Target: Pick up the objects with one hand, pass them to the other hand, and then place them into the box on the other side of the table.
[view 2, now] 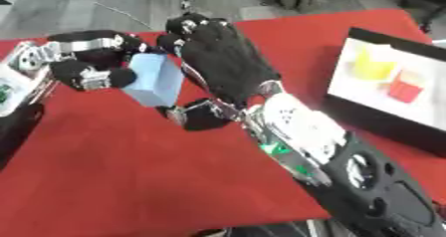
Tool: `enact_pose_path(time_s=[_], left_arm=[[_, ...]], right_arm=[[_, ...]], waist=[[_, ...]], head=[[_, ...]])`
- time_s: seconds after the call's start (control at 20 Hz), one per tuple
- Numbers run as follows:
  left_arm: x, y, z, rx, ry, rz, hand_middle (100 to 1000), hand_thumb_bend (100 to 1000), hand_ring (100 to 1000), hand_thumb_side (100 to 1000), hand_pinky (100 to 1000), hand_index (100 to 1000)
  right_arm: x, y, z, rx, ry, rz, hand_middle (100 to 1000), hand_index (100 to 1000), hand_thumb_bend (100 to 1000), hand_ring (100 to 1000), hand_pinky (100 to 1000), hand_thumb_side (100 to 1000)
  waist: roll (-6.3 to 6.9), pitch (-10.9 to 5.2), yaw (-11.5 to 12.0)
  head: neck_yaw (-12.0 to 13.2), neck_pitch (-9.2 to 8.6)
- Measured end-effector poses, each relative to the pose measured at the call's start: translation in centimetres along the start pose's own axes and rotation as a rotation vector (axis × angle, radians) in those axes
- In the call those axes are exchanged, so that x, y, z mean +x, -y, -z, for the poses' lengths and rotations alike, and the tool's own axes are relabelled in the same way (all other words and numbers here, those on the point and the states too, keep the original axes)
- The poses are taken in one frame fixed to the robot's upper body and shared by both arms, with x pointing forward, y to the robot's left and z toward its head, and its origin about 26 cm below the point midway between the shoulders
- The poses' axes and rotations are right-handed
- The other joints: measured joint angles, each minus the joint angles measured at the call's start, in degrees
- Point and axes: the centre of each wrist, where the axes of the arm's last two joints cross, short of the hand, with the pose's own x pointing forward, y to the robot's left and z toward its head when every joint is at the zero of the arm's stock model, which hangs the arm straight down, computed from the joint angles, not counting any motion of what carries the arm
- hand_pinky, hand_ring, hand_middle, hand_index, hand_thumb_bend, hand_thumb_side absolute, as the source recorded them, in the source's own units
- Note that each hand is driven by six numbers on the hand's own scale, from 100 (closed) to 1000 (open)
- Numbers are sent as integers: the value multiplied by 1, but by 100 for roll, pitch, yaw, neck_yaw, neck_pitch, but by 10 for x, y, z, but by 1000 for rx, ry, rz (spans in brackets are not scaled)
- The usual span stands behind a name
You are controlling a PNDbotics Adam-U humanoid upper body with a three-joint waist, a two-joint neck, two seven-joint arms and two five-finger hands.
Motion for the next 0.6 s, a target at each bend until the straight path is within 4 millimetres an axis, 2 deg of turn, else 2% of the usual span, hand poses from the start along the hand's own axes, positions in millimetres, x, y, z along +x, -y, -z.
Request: enact_pose_path(time_s=[0.1,0.15,0.3,0.6], left_arm=[[-2,0,-1,3,-5,-3,468,100,501,773,801,642],[-3,0,0,4,-5,-5,478,100,508,848,804,653],[-4,2,1,6,-3,-9,489,100,518,926,809,666],[-3,3,3,2,10,-13,510,108,536,989,821,691]], right_arm=[[0,0,0,0,0,1,553,358,331,737,533,296],[0,0,0,1,-1,2,550,353,334,735,525,295],[0,-1,0,5,-9,12,547,346,336,733,514,291],[5,-3,-3,26,-27,42,538,334,340,727,487,285]], waist=[[-1,3,0],[-2,6,1],[-3,10,2],[-5,10,18]], head=[[-10,0],[-18,0],[-50,0],[-142,0]])
